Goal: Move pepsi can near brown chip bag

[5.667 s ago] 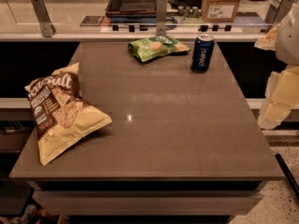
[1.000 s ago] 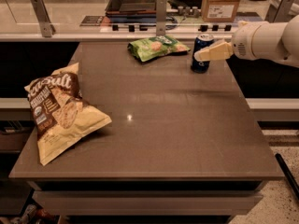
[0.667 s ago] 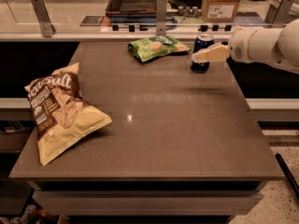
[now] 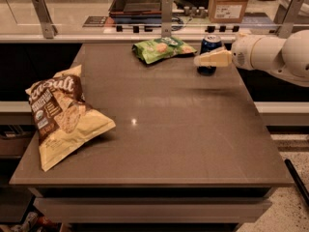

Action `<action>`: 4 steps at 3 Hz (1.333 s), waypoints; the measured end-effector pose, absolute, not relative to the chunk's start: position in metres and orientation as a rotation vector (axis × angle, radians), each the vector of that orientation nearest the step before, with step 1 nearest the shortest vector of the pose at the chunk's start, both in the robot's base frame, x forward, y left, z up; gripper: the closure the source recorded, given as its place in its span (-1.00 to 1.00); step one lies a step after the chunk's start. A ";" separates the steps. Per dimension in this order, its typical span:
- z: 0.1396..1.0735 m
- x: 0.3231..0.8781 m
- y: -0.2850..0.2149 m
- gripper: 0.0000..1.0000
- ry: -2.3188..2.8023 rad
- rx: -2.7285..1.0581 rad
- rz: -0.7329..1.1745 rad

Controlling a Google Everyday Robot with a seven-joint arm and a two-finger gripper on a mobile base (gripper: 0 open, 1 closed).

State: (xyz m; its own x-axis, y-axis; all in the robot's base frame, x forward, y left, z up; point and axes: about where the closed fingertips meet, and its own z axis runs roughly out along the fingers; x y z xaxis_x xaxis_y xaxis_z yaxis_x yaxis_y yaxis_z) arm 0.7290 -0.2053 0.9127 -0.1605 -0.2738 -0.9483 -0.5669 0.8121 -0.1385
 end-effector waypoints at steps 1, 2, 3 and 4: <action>0.917 0.739 -0.197 -1.00 1.703 -0.652 0.326; 0.924 0.751 -0.187 -1.00 1.651 -0.661 0.358; 0.925 0.761 -0.176 -1.00 1.616 -0.670 0.390; 0.916 0.763 -0.175 -1.00 1.626 -0.672 0.404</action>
Offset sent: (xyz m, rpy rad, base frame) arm 0.0363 0.0244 0.0220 0.0972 -0.1246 0.0887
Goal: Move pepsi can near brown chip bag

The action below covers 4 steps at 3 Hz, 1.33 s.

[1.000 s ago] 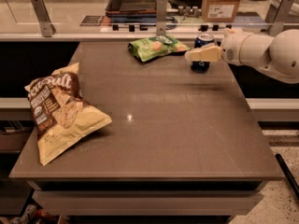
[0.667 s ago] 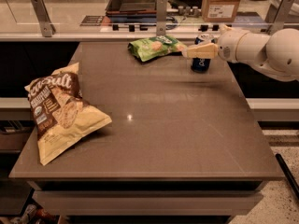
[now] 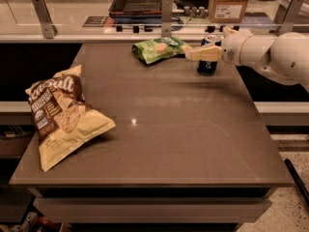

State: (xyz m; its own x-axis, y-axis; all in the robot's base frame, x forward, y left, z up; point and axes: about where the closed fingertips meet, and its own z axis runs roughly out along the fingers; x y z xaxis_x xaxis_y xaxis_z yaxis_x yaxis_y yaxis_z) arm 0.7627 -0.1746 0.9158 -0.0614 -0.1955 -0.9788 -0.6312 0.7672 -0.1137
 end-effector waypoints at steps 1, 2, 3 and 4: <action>0.902 0.762 -0.180 -1.00 1.658 -0.666 0.409; 0.902 0.762 -0.177 -0.66 1.657 -0.669 0.413; 0.901 0.763 -0.174 -0.19 1.656 -0.672 0.417; 0.900 0.763 -0.171 0.27 1.656 -0.675 0.421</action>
Offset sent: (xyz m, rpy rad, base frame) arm -0.0007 -0.0046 -0.0116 -0.0026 0.0264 -0.0056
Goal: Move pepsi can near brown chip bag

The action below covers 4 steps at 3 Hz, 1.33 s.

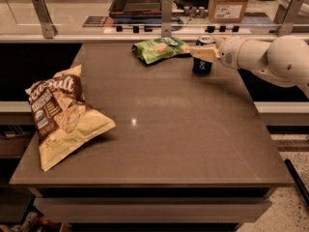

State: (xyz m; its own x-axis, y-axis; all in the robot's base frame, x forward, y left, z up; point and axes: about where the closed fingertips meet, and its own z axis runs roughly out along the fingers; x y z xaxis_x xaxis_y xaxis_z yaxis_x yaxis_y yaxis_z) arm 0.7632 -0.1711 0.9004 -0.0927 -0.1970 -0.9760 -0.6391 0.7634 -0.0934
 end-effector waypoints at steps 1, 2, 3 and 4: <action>0.900 0.764 -0.168 0.72 1.656 -0.677 0.425; 0.899 0.764 -0.165 1.00 1.655 -0.680 0.429; 0.915 0.749 -0.160 1.00 1.659 -0.702 0.426; 0.929 0.730 -0.154 1.00 1.661 -0.721 0.417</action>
Offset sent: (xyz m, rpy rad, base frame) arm 0.0004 0.0027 -0.0006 0.0006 0.0009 0.0038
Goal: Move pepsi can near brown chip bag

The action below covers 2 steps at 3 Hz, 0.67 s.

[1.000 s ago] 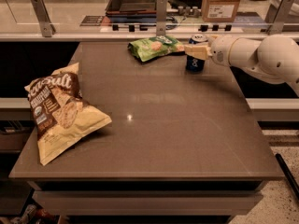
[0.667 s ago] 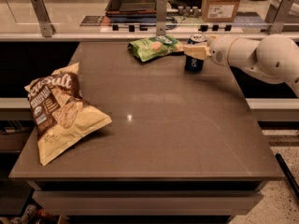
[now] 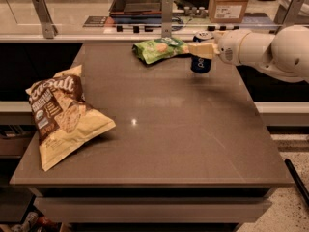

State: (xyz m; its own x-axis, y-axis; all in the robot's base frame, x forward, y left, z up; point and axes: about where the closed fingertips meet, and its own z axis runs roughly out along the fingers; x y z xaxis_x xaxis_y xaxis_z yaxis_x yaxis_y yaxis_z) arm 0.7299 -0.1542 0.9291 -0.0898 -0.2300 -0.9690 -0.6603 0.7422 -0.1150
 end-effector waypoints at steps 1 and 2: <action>0.943 0.705 -0.140 1.00 1.646 -0.759 0.434; 0.952 0.680 -0.120 1.00 1.621 -0.812 0.481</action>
Offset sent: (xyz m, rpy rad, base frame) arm -0.0837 0.0540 0.0349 0.0002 -0.0134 0.1785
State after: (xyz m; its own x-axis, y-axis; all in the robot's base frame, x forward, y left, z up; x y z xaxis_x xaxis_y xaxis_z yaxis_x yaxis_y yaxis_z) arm 0.6796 -0.1197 0.9520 -0.0569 -0.2419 -0.9686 -0.7312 0.6707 -0.1246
